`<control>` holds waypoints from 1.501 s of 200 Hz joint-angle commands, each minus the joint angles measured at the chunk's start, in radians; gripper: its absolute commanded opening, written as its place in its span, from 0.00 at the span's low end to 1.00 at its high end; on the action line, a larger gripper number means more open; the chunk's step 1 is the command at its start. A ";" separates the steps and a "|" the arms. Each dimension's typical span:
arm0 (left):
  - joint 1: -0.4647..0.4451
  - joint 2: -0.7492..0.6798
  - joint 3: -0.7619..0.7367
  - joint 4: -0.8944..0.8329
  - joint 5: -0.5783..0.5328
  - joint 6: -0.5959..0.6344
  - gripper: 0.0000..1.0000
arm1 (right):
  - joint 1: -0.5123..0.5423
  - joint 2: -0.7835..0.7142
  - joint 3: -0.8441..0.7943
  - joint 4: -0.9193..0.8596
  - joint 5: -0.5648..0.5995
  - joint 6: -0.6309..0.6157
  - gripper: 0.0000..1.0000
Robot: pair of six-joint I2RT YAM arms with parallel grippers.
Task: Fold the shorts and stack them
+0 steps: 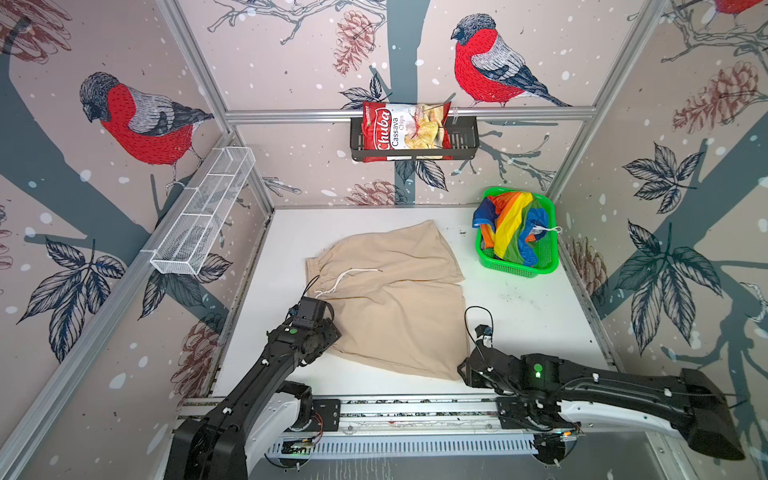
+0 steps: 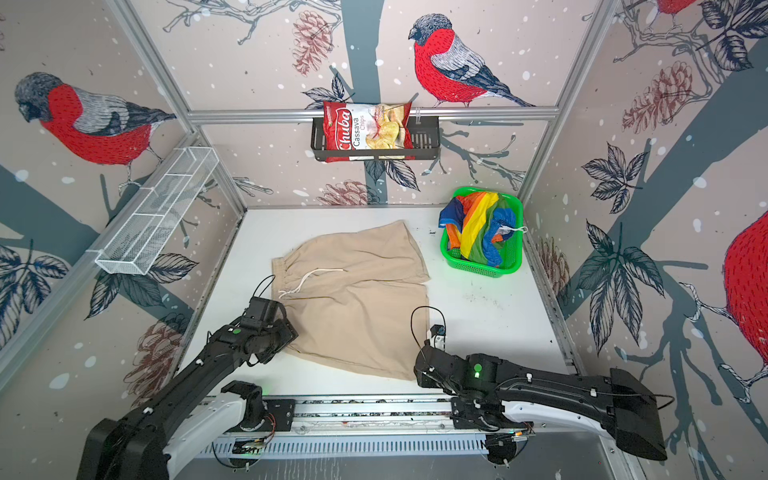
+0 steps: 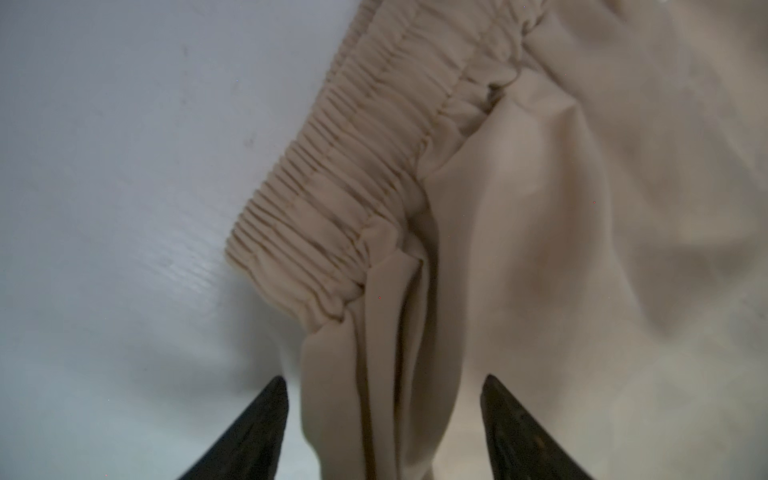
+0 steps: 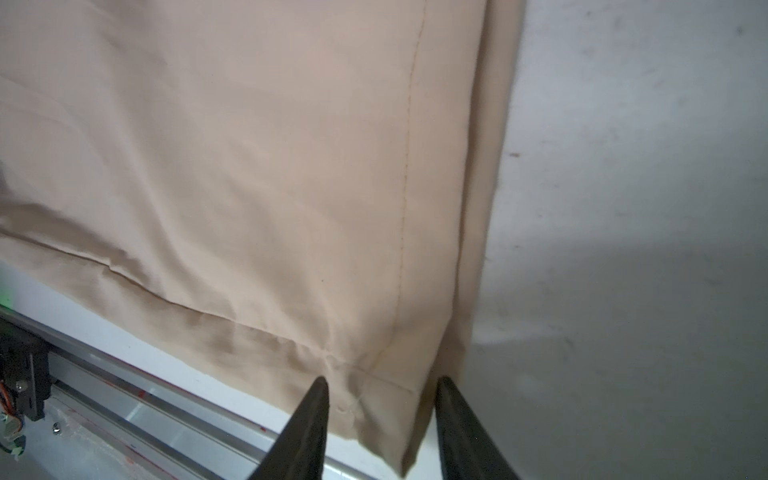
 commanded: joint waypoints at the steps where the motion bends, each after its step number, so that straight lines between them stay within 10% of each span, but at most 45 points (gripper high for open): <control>1: -0.002 0.012 -0.020 0.036 -0.015 -0.007 0.61 | -0.011 -0.004 -0.014 0.071 -0.004 -0.015 0.32; 42: -0.003 0.009 -0.011 0.052 -0.018 0.010 0.25 | -0.043 -0.004 -0.022 0.085 -0.036 -0.036 0.02; 68: -0.003 0.008 0.014 0.034 -0.028 0.017 0.00 | -0.049 -0.025 0.008 0.017 -0.017 -0.044 0.00; 128: -0.002 -0.028 0.277 -0.135 -0.093 0.105 0.00 | -0.147 -0.205 0.215 -0.150 0.158 -0.126 0.00; 194: -0.003 0.090 0.535 -0.190 -0.167 0.194 0.00 | -0.385 0.023 0.633 -0.137 0.233 -0.461 0.00; 300: 0.085 0.383 0.893 -0.109 -0.156 0.304 0.00 | -0.869 0.537 0.962 0.070 -0.098 -0.709 0.00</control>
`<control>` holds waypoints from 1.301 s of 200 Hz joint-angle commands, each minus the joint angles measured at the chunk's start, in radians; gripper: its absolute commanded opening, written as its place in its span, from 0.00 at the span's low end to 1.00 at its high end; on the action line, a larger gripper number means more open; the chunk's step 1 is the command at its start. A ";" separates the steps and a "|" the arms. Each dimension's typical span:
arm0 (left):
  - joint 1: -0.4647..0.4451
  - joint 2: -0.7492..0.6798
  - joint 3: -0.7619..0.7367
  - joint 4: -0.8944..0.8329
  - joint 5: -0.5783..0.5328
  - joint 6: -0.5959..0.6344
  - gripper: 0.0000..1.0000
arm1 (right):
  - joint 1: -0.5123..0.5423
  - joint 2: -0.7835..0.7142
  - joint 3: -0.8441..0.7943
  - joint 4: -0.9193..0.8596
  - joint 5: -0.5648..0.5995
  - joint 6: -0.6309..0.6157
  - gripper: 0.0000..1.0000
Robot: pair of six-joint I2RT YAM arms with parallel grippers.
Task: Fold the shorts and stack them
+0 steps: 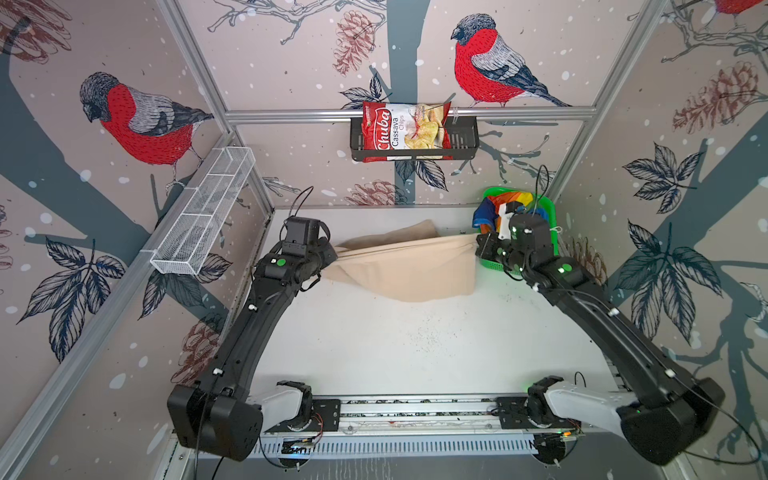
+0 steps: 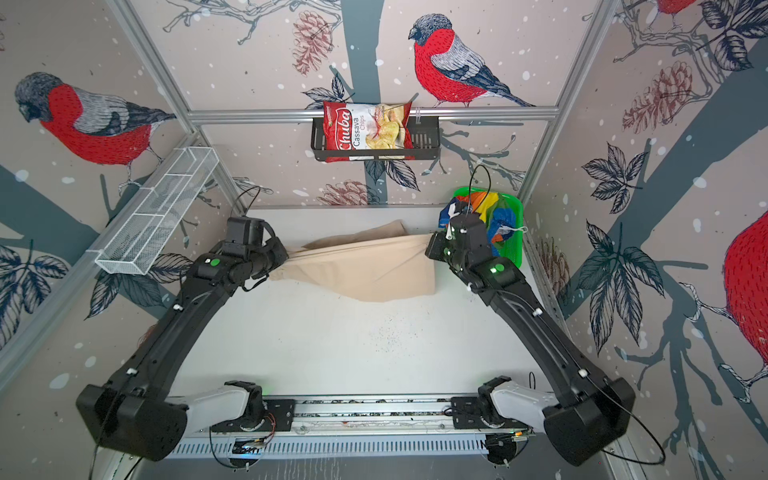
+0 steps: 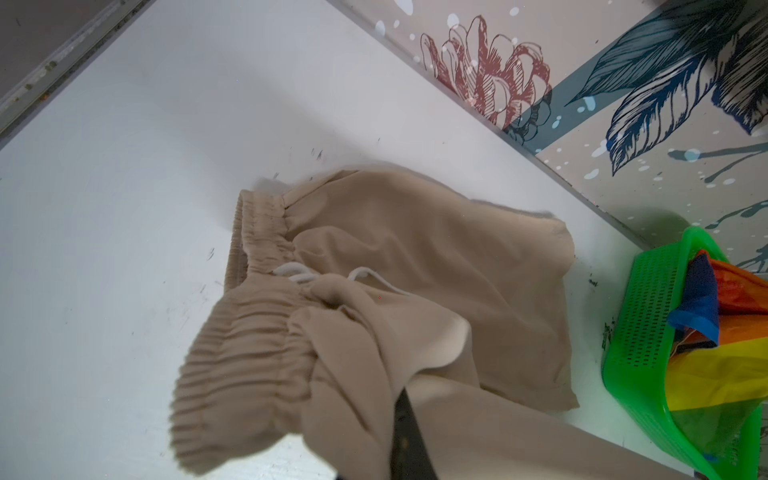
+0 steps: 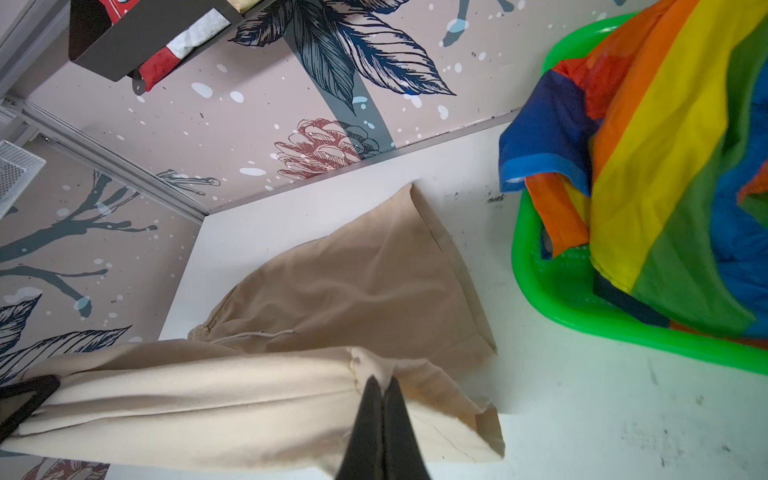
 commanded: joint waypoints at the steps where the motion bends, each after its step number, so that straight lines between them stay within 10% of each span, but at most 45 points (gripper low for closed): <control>1: 0.039 0.060 0.042 0.002 -0.076 0.056 0.00 | -0.045 0.084 0.045 0.045 0.056 -0.055 0.00; 193: 0.163 0.573 0.181 0.032 -0.045 0.033 0.00 | -0.088 1.027 0.732 0.055 -0.043 -0.104 0.00; 260: 0.163 0.609 0.106 0.089 -0.050 -0.008 0.00 | -0.023 1.042 0.756 0.138 0.003 -0.117 0.00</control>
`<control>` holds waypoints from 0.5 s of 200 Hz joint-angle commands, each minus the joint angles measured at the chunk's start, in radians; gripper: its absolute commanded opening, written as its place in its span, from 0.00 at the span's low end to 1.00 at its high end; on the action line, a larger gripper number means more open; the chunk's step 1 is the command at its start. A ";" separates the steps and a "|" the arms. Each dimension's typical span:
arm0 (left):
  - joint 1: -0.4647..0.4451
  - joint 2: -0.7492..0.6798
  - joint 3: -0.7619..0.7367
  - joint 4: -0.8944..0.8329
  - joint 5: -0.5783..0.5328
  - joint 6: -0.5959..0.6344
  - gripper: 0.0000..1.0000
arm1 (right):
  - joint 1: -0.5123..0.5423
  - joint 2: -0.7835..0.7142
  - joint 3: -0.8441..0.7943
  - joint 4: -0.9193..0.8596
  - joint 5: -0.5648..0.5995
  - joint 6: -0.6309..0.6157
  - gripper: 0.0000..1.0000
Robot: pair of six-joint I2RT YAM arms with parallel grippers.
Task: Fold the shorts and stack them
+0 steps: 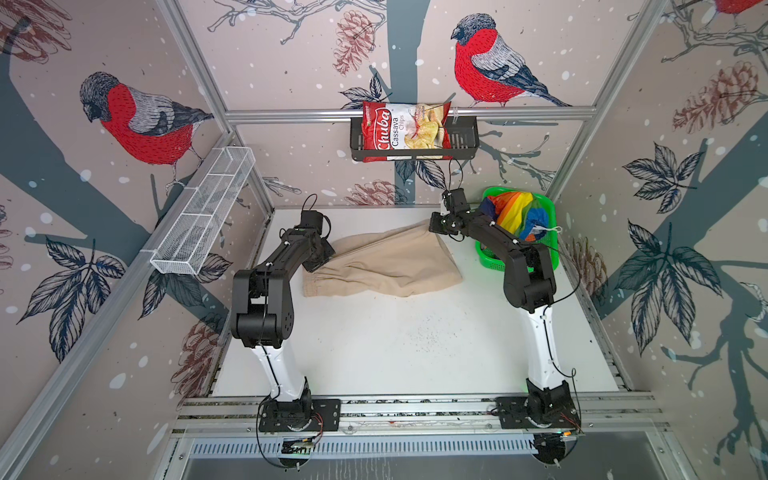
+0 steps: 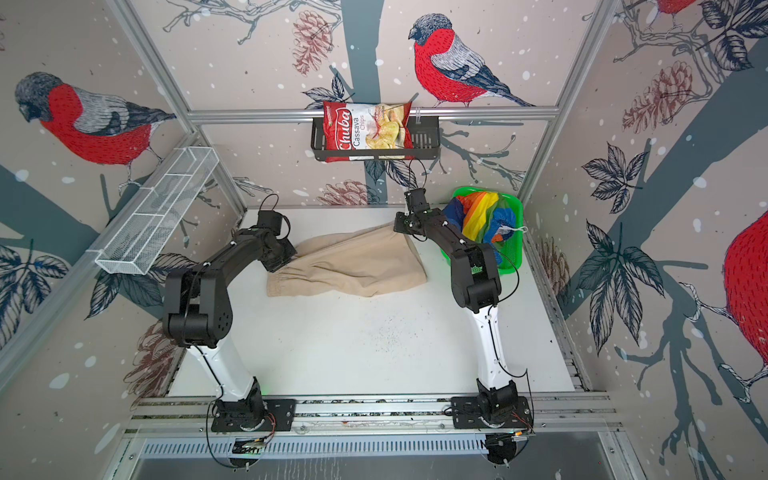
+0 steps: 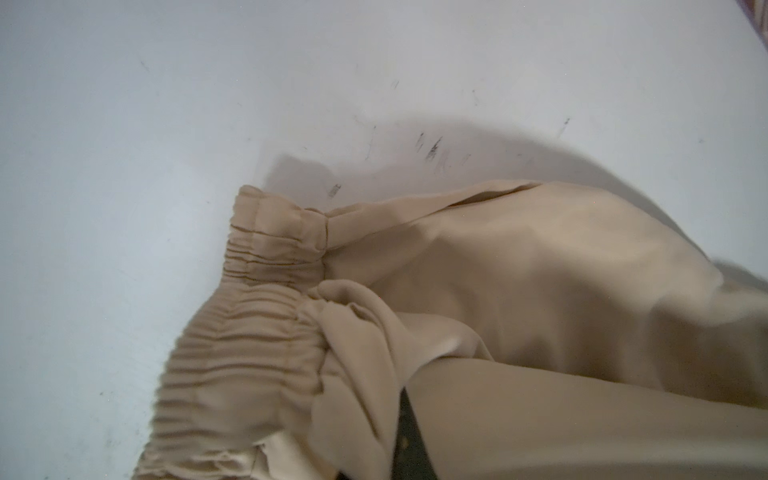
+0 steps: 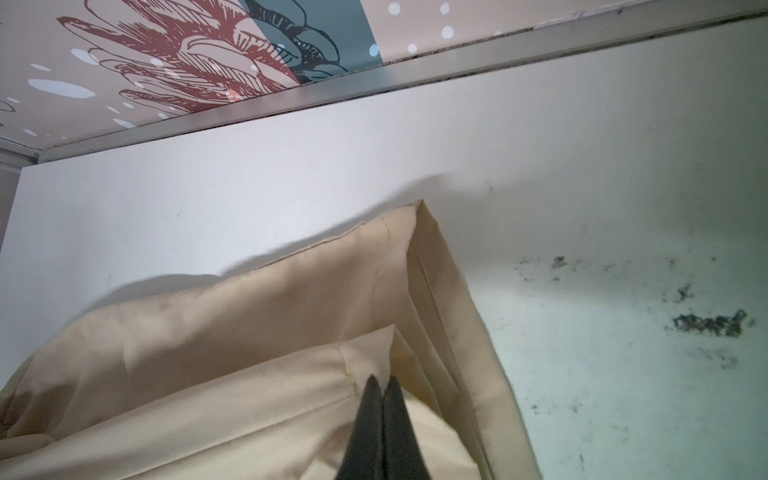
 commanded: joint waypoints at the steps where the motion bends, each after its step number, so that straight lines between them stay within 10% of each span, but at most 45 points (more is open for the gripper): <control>1: 0.007 0.006 -0.013 -0.014 -0.073 -0.013 0.00 | 0.010 -0.049 -0.006 0.087 0.128 -0.013 0.00; 100: 0.006 0.027 -0.044 0.024 -0.067 -0.025 0.01 | 0.056 0.124 0.155 0.132 0.274 -0.071 0.02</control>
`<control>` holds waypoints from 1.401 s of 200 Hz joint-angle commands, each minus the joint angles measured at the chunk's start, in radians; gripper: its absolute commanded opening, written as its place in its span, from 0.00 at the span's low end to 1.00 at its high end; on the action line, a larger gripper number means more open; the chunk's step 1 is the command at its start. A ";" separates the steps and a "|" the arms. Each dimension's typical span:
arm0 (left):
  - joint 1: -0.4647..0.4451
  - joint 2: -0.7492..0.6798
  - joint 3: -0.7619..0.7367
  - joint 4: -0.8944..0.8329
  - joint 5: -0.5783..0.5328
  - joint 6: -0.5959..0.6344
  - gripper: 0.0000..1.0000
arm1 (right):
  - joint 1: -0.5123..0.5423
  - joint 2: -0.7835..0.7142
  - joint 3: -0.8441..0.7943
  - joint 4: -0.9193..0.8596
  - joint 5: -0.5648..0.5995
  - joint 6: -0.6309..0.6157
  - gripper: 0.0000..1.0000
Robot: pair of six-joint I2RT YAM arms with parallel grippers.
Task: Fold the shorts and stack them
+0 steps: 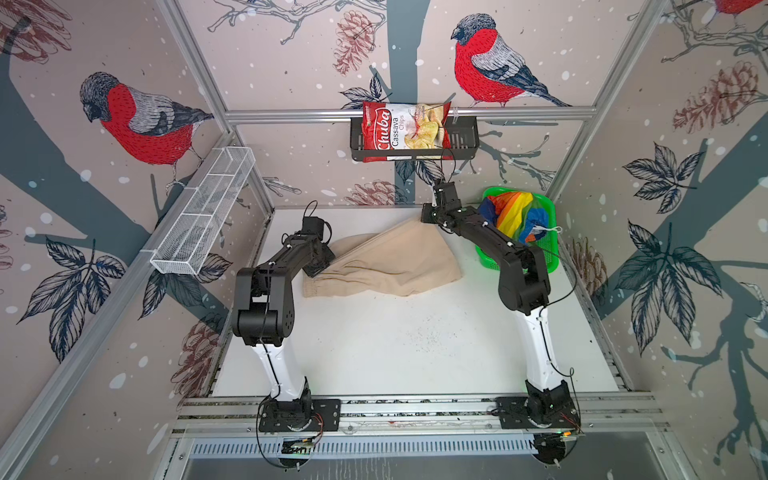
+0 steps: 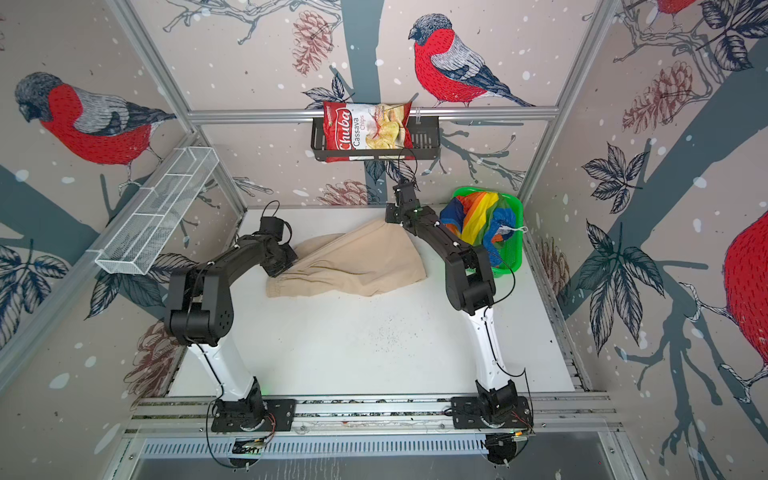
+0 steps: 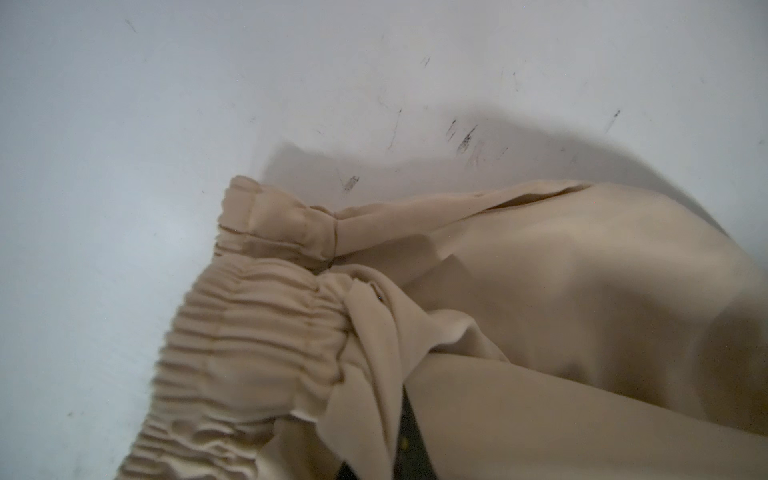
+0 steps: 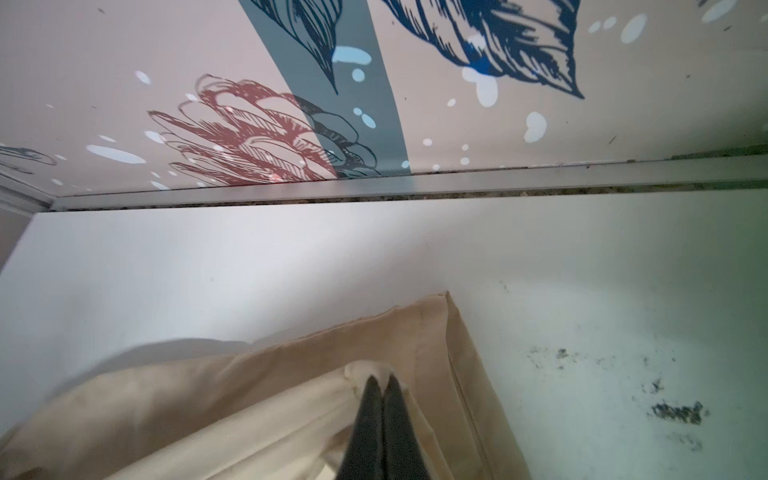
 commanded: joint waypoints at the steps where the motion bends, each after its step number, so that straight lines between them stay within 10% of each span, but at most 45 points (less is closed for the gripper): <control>1: 0.005 0.011 0.018 -0.051 -0.064 0.000 0.02 | -0.003 0.070 0.058 0.031 0.112 -0.016 0.02; 27: -0.001 0.024 0.067 -0.058 -0.066 -0.013 0.16 | -0.003 0.138 0.116 0.028 0.122 -0.008 0.06; 56: -0.009 0.034 0.166 -0.100 -0.076 -0.023 0.45 | -0.010 0.142 0.134 0.031 0.109 -0.005 0.40; 87: -0.015 -0.011 0.272 -0.156 -0.111 -0.027 0.94 | -0.009 0.064 0.130 -0.002 0.116 -0.023 0.60; 112: -0.019 -0.102 0.249 -0.145 -0.128 -0.026 0.91 | 0.007 -0.059 0.040 -0.039 0.142 -0.035 0.61; 159: -0.021 -0.249 -0.048 0.028 -0.051 -0.026 0.56 | 0.046 -0.349 -0.476 0.117 0.055 0.036 0.42; 280: -0.024 -0.209 -0.342 0.181 -0.015 -0.035 0.49 | 0.029 -0.399 -0.939 0.243 0.044 0.132 0.38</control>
